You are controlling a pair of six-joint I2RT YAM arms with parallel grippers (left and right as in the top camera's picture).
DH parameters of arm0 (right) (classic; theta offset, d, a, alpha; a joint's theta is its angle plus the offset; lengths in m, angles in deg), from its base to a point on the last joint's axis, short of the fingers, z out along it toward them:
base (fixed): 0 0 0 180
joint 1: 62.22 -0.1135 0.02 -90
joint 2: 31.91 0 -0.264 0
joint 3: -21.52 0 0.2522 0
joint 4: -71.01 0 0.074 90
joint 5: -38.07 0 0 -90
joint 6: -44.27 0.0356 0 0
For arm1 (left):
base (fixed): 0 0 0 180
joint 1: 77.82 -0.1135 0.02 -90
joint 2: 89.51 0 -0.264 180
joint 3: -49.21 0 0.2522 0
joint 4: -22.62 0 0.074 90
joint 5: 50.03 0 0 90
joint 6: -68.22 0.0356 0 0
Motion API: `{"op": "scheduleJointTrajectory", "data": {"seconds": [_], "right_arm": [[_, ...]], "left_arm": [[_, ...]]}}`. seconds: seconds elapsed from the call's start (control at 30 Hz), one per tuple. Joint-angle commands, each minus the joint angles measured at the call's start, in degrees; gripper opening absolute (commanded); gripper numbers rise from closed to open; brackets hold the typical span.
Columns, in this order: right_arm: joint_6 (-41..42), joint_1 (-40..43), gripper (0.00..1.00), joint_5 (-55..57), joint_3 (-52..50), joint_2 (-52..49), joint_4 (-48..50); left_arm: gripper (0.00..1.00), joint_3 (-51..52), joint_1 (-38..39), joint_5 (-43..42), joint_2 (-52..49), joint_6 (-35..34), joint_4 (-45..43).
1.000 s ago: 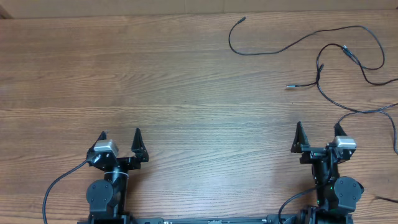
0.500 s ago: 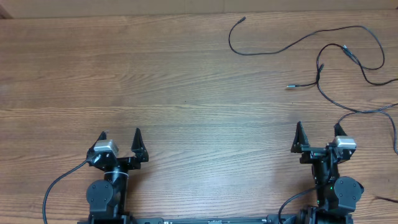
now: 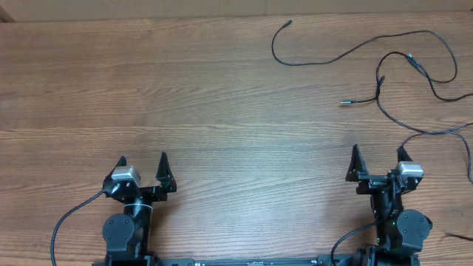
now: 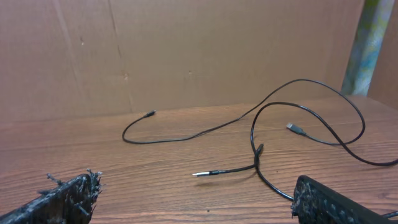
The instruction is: Untangle cables
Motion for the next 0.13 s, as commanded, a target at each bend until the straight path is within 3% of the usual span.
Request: {"op": "scheduleJointTrajectory", "data": {"seconds": [0.0, 0.1], "right_arm": [[0.31, -0.39, 1.0, 0.61, -0.61, 0.57, 0.15], [0.31, -0.39, 1.0, 0.61, -0.61, 0.57, 0.15]], "left_arm": [[1.0, 0.17, -0.31, -0.39, 0.61, 0.7, 0.02], [1.0, 0.17, -0.31, -0.39, 0.61, 0.7, 0.02]]}}
